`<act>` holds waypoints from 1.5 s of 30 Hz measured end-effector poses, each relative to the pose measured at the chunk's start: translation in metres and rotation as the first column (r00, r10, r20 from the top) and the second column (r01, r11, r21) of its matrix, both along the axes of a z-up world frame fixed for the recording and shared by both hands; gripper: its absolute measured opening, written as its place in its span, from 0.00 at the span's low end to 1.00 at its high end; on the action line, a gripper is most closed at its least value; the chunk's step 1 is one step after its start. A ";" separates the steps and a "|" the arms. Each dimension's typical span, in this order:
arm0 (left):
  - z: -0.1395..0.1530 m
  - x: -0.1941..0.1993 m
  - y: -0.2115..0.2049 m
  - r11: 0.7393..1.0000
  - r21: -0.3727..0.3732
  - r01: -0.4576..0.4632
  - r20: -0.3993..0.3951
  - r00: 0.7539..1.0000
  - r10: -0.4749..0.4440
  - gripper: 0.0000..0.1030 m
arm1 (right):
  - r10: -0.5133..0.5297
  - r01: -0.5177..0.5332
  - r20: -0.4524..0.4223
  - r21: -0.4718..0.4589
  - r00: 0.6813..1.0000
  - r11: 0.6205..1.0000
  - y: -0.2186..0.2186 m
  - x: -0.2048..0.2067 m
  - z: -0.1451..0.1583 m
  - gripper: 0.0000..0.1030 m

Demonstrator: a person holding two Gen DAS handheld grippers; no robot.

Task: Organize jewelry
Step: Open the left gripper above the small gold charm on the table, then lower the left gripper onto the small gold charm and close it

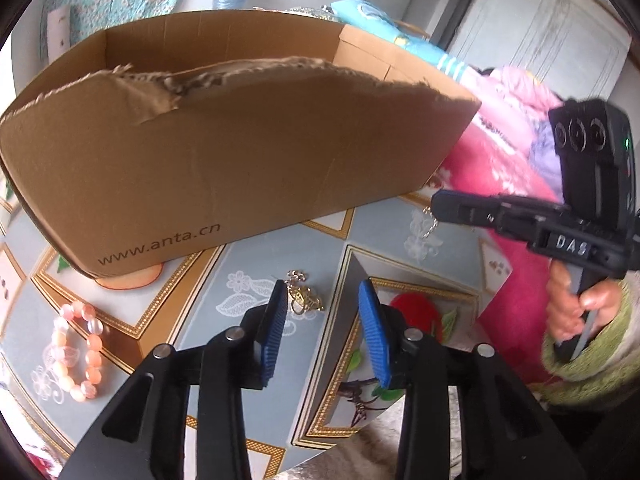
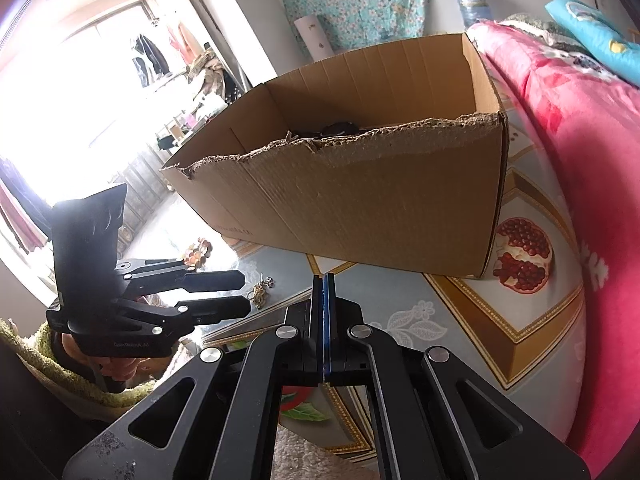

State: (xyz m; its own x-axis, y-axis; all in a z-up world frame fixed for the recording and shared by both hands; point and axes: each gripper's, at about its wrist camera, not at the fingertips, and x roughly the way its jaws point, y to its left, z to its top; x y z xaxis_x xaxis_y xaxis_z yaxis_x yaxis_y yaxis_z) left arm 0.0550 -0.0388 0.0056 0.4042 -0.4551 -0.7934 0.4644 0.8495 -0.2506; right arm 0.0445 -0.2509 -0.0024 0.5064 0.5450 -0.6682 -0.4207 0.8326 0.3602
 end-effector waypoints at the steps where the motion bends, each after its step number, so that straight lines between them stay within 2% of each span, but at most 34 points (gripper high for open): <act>1: -0.001 -0.001 -0.003 1.000 0.027 0.001 0.008 1.000 -0.001 0.35 | 0.001 -0.001 0.000 0.000 1.000 1.000 0.000 0.000 0.000 0.00; 5: -0.008 0.005 -0.007 0.995 0.095 -0.015 0.005 1.000 0.015 0.34 | 0.005 -0.005 0.000 -0.001 1.000 1.000 0.002 0.001 0.000 0.00; 10: -0.010 0.007 -0.013 0.990 0.140 -0.006 0.018 1.000 0.004 0.34 | 0.005 -0.005 0.000 -0.004 1.000 1.000 0.001 0.001 0.000 0.00; 13: -0.010 0.005 -0.023 0.977 0.212 0.012 0.039 0.999 -0.021 0.26 | 0.005 -0.005 -0.001 -0.004 1.000 1.000 0.001 0.001 0.000 0.00; 17: -0.011 0.007 -0.030 0.969 0.247 0.025 0.031 0.999 -0.034 0.16 | 0.006 -0.006 -0.001 -0.002 1.000 1.000 0.001 0.001 0.000 0.00; 23: -0.013 0.009 -0.034 0.970 0.239 0.032 0.022 0.999 -0.039 0.13 | 0.006 -0.006 0.002 -0.001 1.000 1.000 -0.001 0.001 0.000 0.00; 33: -0.006 0.001 -0.029 0.968 0.250 0.035 0.050 0.998 -0.049 0.07 | -0.003 0.003 0.006 0.001 1.000 1.000 -0.001 -0.002 0.002 0.00; 41: 0.001 -0.003 -0.027 0.973 0.228 0.036 0.062 0.997 -0.052 0.01 | -0.008 0.008 0.004 0.003 1.000 1.000 -0.002 -0.002 0.002 0.00; 45: 0.004 -0.005 -0.023 0.980 0.194 0.038 0.059 0.997 -0.050 0.00 | -0.006 0.006 0.004 0.004 1.000 1.000 -0.003 -0.002 0.002 0.00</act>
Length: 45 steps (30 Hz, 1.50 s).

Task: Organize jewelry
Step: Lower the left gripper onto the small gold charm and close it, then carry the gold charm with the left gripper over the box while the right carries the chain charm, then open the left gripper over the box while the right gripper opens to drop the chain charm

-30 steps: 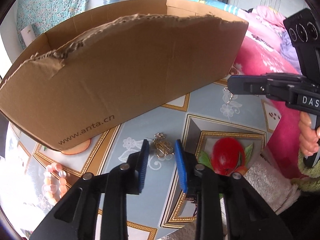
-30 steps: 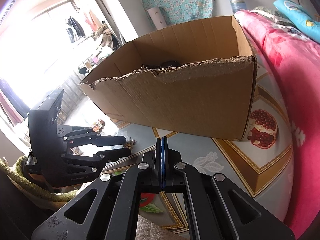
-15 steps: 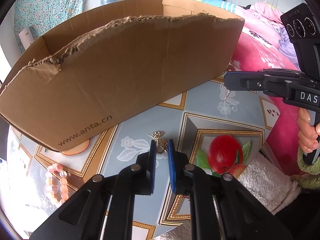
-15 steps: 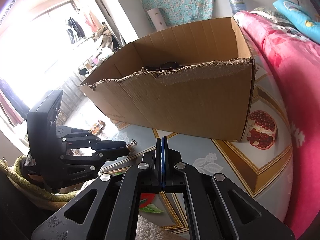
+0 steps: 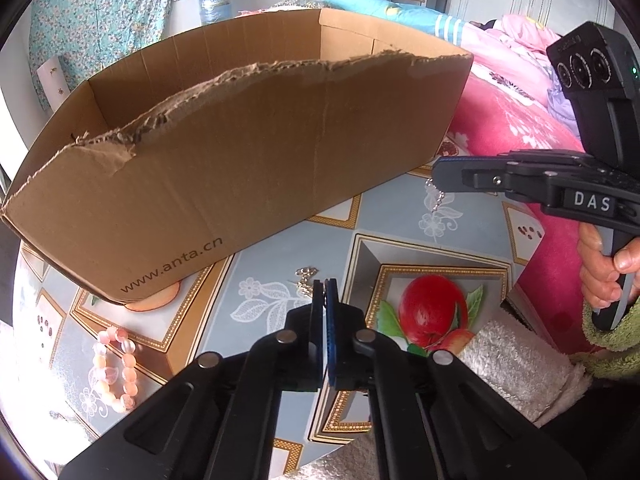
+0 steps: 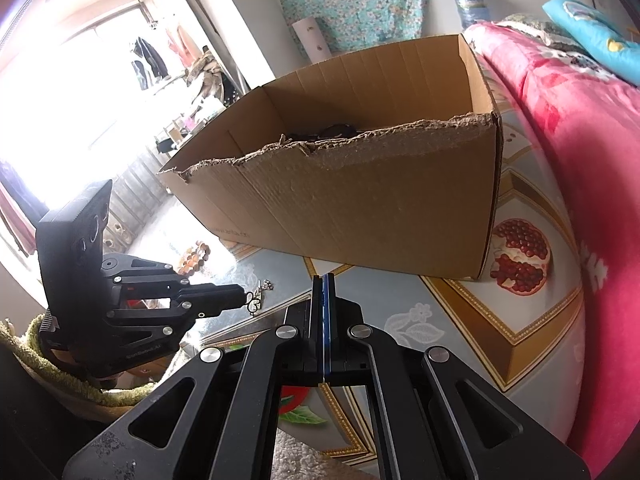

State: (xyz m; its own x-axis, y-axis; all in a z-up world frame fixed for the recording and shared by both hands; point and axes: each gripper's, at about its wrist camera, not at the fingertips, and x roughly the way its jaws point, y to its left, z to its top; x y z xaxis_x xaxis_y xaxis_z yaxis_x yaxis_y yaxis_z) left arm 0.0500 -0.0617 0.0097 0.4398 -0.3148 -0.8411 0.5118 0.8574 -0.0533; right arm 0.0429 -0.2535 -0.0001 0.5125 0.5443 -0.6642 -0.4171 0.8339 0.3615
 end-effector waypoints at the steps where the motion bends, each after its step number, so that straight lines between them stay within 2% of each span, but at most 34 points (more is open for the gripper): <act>1: 0.001 0.000 0.001 1.000 -0.009 -0.002 0.001 1.000 0.002 0.00 | 0.000 0.000 0.000 0.000 1.000 1.000 0.000 0.000 0.000 0.00; 8: 0.016 0.000 0.020 0.992 -0.127 -0.024 -0.025 0.999 0.021 0.00 | -0.001 0.001 0.007 0.010 1.000 1.000 -0.003 -0.002 0.004 0.00; 12: 0.036 -0.001 0.032 0.977 -0.212 -0.025 -0.035 0.999 0.018 0.00 | 0.007 -0.007 0.024 0.040 1.000 0.999 -0.005 -0.005 0.014 0.00; 23: 0.111 0.005 0.041 0.931 -0.359 0.064 0.069 0.997 -0.042 0.00 | 0.030 -0.056 0.162 0.161 0.986 0.985 -0.012 0.003 0.090 0.00; 27: 0.121 0.028 0.033 0.932 -0.358 0.056 0.104 0.994 -0.020 0.00 | 0.036 -0.065 0.190 0.151 0.981 0.986 -0.004 0.019 0.102 0.00; 33: 0.111 0.083 0.024 0.952 -0.305 -0.021 0.048 0.998 0.038 0.00 | 0.000 -0.012 0.132 0.089 0.991 0.996 0.027 0.067 0.096 0.00; 36: 0.103 0.107 0.018 0.969 -0.242 -0.058 0.034 0.997 0.068 0.00 | -0.032 0.026 0.101 0.063 0.994 0.998 0.038 0.089 0.094 0.00; 40: 0.088 0.133 0.011 0.981 -0.153 -0.123 0.024 0.992 0.128 0.01 | -0.097 0.097 0.014 0.045 0.995 0.994 0.047 0.121 0.082 0.04; 42: 0.083 0.138 0.011 0.979 -0.146 -0.143 0.011 0.989 0.146 0.03 | -0.112 0.112 -0.003 0.052 0.994 0.992 0.047 0.127 0.077 0.09; 44: 0.080 0.141 0.013 0.975 -0.147 -0.166 0.001 0.986 0.168 0.16 | -0.120 0.120 -0.007 0.070 0.993 0.990 0.045 0.126 0.076 0.15; 45: 0.079 0.141 0.015 0.973 -0.155 -0.172 0.003 0.985 0.174 0.19 | -0.118 0.118 -0.005 0.078 0.993 0.990 0.044 0.124 0.077 0.15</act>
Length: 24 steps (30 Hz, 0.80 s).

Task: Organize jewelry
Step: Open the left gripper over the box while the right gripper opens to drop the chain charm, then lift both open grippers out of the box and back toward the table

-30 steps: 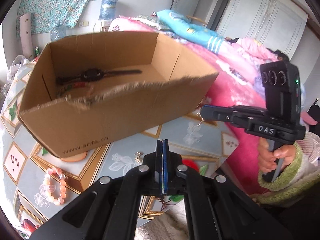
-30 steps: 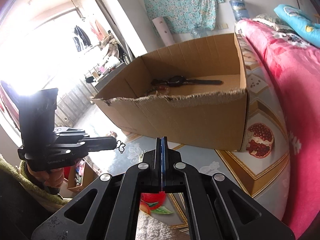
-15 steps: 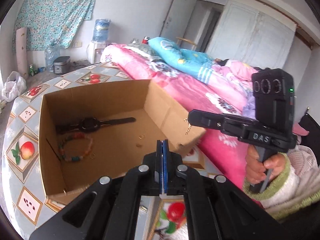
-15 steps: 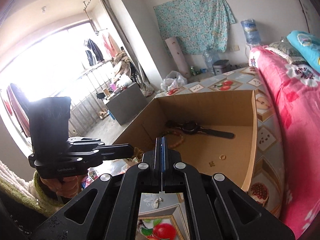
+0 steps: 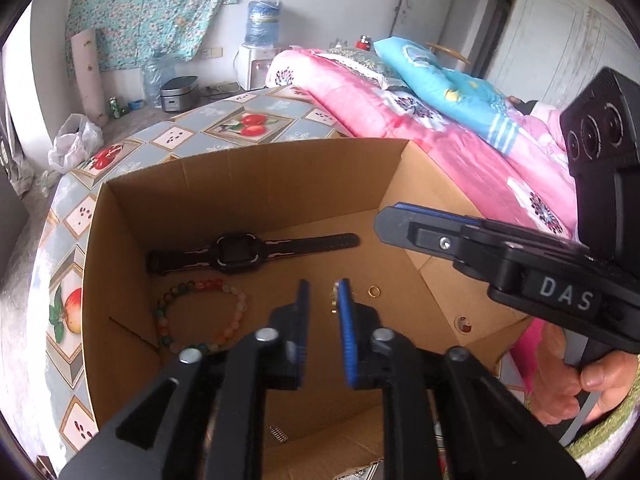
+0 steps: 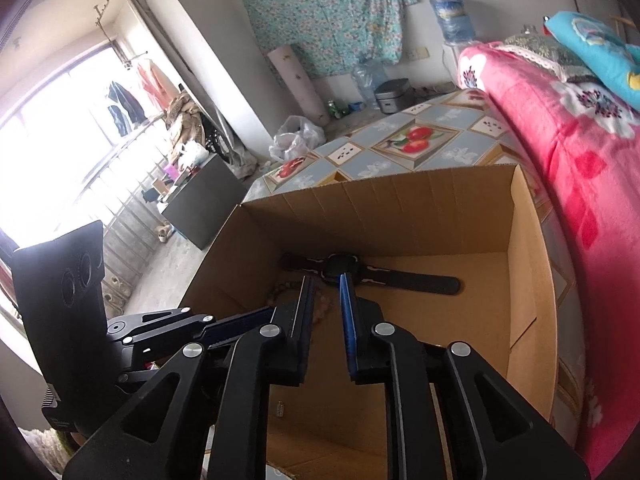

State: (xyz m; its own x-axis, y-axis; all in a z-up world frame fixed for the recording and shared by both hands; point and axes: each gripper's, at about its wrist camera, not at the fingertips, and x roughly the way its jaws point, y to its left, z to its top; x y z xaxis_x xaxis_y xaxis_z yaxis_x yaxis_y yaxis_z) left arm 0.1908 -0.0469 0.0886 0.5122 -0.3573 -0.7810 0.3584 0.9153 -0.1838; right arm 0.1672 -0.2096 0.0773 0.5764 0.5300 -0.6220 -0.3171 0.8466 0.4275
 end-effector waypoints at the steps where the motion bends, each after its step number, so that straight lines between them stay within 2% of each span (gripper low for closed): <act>1: 0.000 -0.001 0.001 1.000 0.000 -0.002 0.006 1.000 0.002 0.22 | -0.002 0.002 0.006 0.001 1.000 1.000 -0.001 -0.002 0.001 0.16; 9: 0.008 -0.018 0.003 1.000 -0.002 -0.006 0.060 0.998 0.007 0.33 | -0.015 0.014 0.019 0.029 1.000 0.999 -0.008 -0.017 0.008 0.21; 17: 0.029 -0.054 0.010 1.000 -0.023 -0.005 0.144 0.990 0.009 0.53 | -0.004 0.002 0.049 0.050 0.999 0.999 -0.008 -0.037 0.021 0.32; 24: 0.041 -0.087 0.023 0.999 -0.030 -0.012 0.207 0.978 0.018 0.65 | 0.033 -0.037 0.076 0.057 0.997 0.998 -0.002 -0.057 0.029 0.39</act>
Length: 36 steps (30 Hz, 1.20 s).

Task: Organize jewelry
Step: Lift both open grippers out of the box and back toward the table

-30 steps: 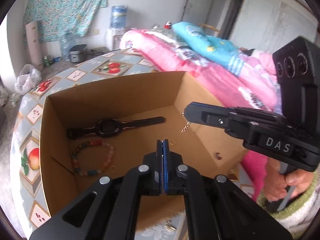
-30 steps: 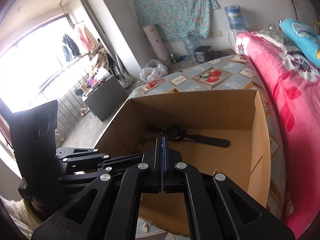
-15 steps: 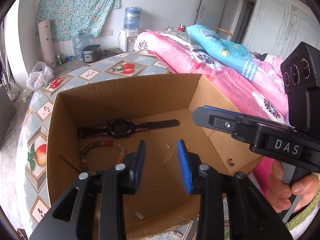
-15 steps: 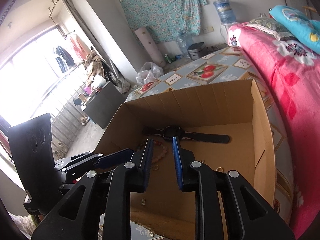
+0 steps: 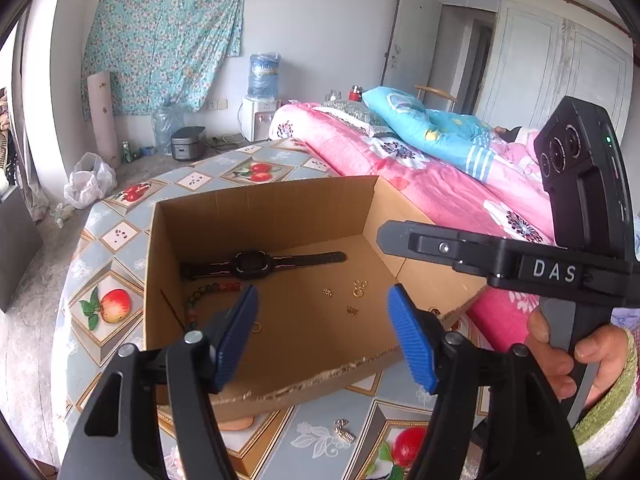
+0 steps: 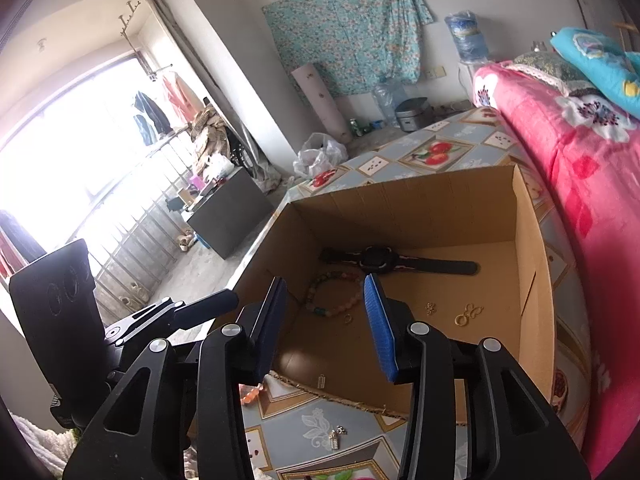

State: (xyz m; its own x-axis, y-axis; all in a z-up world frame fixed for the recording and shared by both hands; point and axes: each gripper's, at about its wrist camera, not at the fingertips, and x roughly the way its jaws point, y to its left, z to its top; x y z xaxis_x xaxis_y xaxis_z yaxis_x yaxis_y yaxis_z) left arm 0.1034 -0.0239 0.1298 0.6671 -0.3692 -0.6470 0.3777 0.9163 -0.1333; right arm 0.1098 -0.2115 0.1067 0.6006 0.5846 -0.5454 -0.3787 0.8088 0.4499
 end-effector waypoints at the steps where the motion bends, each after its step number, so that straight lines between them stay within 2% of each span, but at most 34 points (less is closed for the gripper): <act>1: 0.001 -0.005 0.002 1.000 0.003 -0.002 0.006 1.000 0.002 0.67 | 0.007 -0.007 0.003 0.002 1.000 1.000 0.001 -0.003 0.001 0.40; 11: -0.008 -0.036 0.021 1.000 -0.001 -0.028 -0.006 1.000 0.028 0.76 | 0.081 -0.081 0.021 -0.005 0.996 0.997 0.013 -0.026 0.004 0.52; 36: -0.042 -0.062 0.045 0.991 0.056 -0.123 -0.091 0.988 0.127 0.81 | 0.180 -0.180 -0.008 -0.002 0.984 0.984 0.025 -0.061 -0.011 0.54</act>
